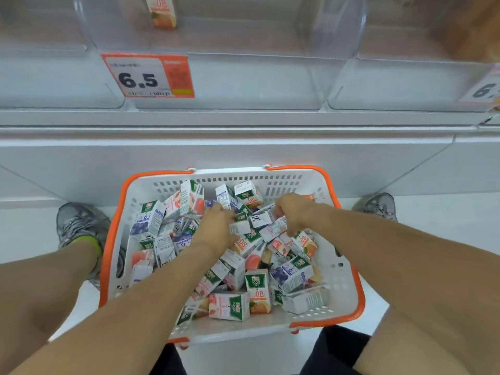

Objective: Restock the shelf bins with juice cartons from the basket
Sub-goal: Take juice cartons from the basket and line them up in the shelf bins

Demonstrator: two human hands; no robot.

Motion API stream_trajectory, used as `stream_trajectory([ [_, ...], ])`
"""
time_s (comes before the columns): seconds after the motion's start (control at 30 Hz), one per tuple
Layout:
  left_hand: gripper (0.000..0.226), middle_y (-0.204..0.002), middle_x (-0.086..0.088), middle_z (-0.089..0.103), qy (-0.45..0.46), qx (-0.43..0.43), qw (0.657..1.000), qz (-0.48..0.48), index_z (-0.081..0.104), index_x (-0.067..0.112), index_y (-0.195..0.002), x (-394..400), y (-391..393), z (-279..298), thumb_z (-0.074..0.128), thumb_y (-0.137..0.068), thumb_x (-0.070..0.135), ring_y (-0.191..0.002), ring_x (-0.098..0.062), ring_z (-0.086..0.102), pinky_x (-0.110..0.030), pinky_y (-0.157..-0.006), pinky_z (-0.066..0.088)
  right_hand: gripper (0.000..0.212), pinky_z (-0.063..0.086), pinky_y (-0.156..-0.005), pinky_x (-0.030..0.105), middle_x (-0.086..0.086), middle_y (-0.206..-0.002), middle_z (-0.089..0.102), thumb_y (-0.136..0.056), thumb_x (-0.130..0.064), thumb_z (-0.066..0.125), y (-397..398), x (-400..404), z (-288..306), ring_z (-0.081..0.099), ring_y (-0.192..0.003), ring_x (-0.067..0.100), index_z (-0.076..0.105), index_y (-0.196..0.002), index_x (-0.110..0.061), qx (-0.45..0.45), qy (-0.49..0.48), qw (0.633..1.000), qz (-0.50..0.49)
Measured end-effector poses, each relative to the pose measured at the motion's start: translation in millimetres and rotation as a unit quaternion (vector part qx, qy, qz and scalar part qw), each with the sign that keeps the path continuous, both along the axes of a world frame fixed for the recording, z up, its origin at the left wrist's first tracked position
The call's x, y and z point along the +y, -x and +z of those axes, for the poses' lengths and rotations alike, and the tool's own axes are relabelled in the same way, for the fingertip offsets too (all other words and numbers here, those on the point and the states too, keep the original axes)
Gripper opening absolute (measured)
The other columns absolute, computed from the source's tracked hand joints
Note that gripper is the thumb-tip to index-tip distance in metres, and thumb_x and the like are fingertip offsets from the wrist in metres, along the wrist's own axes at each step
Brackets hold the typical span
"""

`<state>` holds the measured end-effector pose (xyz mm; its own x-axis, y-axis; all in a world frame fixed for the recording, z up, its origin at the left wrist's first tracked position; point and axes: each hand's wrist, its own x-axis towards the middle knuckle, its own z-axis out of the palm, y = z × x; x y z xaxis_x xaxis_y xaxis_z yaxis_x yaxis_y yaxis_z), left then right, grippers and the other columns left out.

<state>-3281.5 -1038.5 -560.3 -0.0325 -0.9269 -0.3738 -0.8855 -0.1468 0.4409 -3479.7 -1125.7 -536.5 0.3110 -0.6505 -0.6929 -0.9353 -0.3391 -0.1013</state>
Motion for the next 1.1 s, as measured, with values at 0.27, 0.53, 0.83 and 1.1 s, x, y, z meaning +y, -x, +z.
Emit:
stream_trajectory([
  [0.27,0.027,-0.056,0.013,0.056,0.030,0.214,0.968,0.128,0.061,0.011,-0.069,-5,-13,23,0.070,-0.088,0.028,-0.047,-0.002,0.053,-0.010,-0.044,0.037,0.038,0.038,-0.065,0.030,-0.005,-0.065,0.045,-0.074,-0.046,0.083,12,-10,35,0.046,-0.064,0.016,0.058,-0.073,-0.018,-0.049,0.006,0.999,0.004],
  [0.53,0.055,-0.101,-0.016,0.074,-0.139,0.486,0.830,0.236,0.061,-0.001,-0.119,-18,-13,93,0.056,-0.095,0.048,-0.082,-0.032,0.072,-0.041,-0.075,0.058,0.035,0.062,-0.069,0.040,0.008,-0.096,0.069,-0.081,-0.023,0.082,27,-3,123,0.075,-0.080,0.027,0.059,-0.090,0.002,-0.337,-0.094,0.922,-0.167],
  [0.83,0.041,-0.085,-0.013,0.053,-0.115,0.487,0.842,0.200,0.064,-0.003,-0.102,-23,-41,193,0.080,-0.073,0.021,-0.069,-0.023,0.053,-0.051,-0.082,0.059,0.038,0.063,-0.076,0.043,0.029,-0.103,0.070,-0.080,-0.003,0.078,25,9,169,0.071,-0.090,0.047,0.043,-0.093,-0.010,-0.562,-0.134,0.766,-0.283],
  [1.1,0.027,-0.113,-0.027,0.068,-0.138,0.537,0.788,0.267,0.073,-0.002,-0.106,-30,-30,198,0.066,-0.087,0.016,-0.092,-0.037,0.070,-0.055,-0.086,0.057,0.052,0.056,-0.090,0.054,0.008,-0.110,0.074,-0.066,-0.002,0.089,-24,34,148,0.070,-0.106,0.026,0.052,-0.104,-0.003,-0.644,-0.025,0.694,-0.321],
])
